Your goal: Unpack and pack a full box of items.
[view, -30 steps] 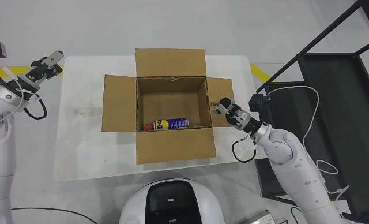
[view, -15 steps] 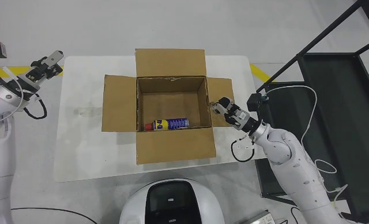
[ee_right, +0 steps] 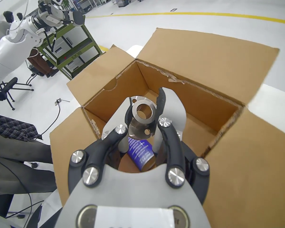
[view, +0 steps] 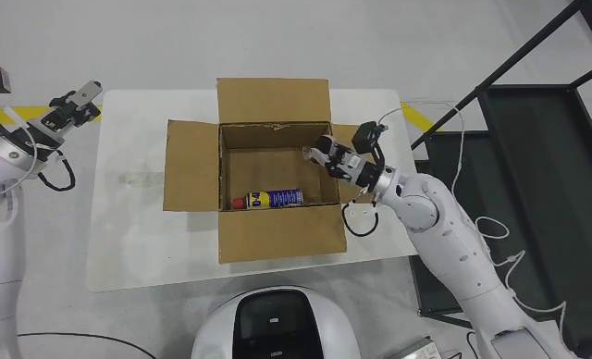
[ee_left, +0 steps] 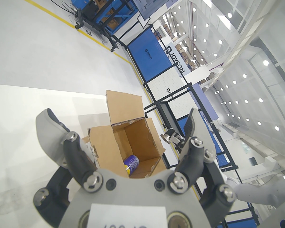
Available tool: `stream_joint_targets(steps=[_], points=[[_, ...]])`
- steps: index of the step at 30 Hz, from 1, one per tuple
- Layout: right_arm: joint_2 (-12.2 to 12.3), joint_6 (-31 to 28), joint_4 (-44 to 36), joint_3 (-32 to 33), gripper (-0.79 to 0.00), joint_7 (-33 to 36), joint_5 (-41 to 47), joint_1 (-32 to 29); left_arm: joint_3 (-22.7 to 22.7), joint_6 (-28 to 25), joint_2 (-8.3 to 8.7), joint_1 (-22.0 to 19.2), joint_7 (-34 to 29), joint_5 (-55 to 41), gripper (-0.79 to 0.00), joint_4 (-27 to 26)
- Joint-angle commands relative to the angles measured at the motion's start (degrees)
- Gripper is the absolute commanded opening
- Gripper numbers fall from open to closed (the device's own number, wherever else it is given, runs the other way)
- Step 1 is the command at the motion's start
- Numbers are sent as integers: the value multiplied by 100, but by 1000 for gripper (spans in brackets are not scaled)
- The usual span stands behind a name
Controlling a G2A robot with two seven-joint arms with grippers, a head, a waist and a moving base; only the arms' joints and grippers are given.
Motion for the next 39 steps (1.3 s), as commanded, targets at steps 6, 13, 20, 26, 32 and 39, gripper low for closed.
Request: stream_joint_targets(steps=[6,13,20,26,32,39], points=[[-372,143,976,-1255,-785,190,-249,1439,0,0,0,0,0,0,0,0],[-711,391,1448,-2196,-785,302,-935,2124,0,0,0,0,0,0,0,0],[-1046,741,2202,-2849,-785,419,-1450,2631,0,0,0,0,0,0,0,0],[-1265,583,2804,-3135,-785,430,-1525,2902,0,0,0,0,0,0,0,0],[-1391,330,3163,-3197,-43,385,-1377,2987,0,0,0,0,0,0,0,0],[-1351,-449,3078,-2959,0,-171,-1266,2942,0,0,0,0,0,0,0,0]])
